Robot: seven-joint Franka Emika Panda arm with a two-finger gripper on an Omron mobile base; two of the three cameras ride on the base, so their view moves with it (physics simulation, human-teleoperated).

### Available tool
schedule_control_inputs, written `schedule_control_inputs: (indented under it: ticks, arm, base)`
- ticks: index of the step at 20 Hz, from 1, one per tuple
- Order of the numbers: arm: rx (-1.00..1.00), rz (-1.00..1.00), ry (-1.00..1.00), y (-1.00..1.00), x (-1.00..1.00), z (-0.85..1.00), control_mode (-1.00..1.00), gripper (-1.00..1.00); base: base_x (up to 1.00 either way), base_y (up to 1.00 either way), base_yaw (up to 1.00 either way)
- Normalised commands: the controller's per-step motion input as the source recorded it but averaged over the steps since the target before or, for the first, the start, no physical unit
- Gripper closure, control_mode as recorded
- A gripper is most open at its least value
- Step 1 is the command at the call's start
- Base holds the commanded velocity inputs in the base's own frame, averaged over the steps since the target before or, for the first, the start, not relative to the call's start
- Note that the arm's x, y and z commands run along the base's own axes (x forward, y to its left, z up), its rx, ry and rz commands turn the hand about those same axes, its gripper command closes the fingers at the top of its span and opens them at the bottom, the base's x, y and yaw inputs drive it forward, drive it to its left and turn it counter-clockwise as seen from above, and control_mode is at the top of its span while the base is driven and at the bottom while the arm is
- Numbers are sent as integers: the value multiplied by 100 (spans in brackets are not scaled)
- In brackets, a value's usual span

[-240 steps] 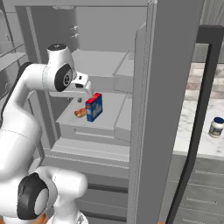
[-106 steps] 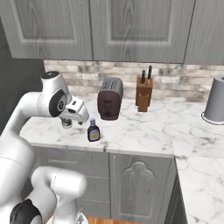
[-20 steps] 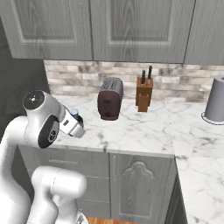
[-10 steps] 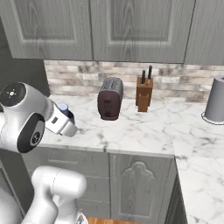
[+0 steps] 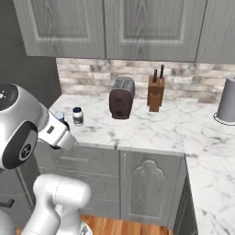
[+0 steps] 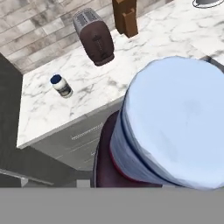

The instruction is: Place the condiment bottle and mayonnaise from the counter to the top shelf of the fridge. If the existing items in the fridge are on the top shelf, move them to other shelves.

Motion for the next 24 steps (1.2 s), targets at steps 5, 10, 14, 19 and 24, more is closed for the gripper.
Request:
schedule_control_inputs:
  ticks: [5,10,14,19,24]
  arm:
    - [0,0,0,0,0,0,100,100]
    - [0,0,0,0,0,0,100,100]
    - [0,0,0,0,0,0,100,100]
    - [0,0,0,0,0,0,100,100]
    - [0,0,0,0,0,0,100,100]
  base:
    - [-100,7,41]
    - [-100,48,52]
    - [-97,85,48]
    - [-19,100,31]
    - [47,100,19]
